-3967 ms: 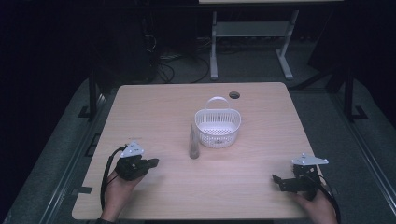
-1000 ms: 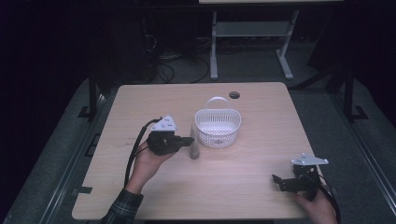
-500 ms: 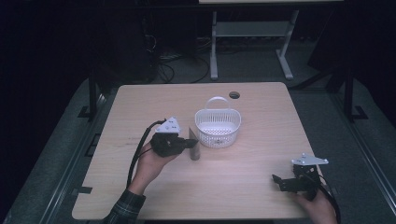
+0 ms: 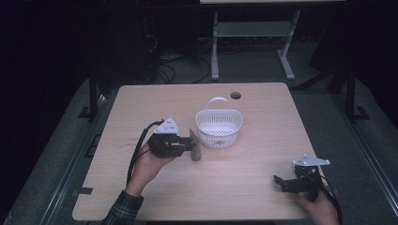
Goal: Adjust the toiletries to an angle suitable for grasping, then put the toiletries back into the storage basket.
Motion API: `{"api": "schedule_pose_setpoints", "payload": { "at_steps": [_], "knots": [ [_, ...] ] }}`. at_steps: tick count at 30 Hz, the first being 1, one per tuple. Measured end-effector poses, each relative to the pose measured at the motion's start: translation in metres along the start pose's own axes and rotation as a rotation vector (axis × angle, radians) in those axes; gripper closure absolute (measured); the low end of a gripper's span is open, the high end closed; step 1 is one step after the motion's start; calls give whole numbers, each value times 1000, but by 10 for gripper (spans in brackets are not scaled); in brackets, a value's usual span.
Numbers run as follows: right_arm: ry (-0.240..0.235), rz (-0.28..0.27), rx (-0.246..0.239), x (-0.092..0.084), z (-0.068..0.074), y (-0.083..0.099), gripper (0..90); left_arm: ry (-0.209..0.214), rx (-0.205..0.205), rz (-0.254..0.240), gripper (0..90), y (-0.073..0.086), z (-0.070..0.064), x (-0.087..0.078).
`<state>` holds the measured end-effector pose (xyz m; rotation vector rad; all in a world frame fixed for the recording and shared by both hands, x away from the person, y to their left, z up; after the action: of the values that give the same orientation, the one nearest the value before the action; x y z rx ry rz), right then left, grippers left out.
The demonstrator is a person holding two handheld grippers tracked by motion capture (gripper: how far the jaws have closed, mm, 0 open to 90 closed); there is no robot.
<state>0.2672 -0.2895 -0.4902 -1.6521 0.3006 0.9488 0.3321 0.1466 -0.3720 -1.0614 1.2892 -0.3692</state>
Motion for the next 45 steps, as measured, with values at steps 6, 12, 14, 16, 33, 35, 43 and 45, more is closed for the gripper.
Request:
{"api": "schedule_pose_setpoints", "payload": {
  "at_steps": [6, 12, 14, 16, 33, 35, 43, 45],
  "knots": [
    [0, 0, -1, 0, 0, 0, 0, -10, -29, 14, 491, 1, 2, -2],
    [0, 1, 2, 0, 0, 0, 0, -64, -25, 43, 208, -2, 2, 0],
    [0, 1, 2, 0, 0, 0, 0, -73, -26, 45, 182, -3, 2, 0],
    [0, 0, -1, 0, 0, 0, 0, -81, -29, 43, 151, -4, 2, 0],
    [3, 0, 2, 0, 0, 0, 0, -90, -21, 67, 129, -20, 9, 11],
    [3, 0, 1, 0, 0, 0, 0, -90, -20, 68, 129, -21, 9, 12],
    [3, 0, 1, 0, 0, 0, 0, -79, -5, 110, 129, -30, 11, 19],
    [2, 1, 1, 0, 0, 0, 0, -76, -4, 113, 129, -31, 10, 22]
  ]
}}
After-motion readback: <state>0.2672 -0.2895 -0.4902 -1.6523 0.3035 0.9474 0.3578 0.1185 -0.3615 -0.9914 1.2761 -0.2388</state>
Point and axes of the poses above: each handheld gripper's, and its own axes: x roughly forward along the jaws, y roughly out of its underside, z roughly to its left, the point moved 1 cm from there along x, roughly forward along the jaws, and after that the axes turned 4 degrees about y, right-handed, at the moved point
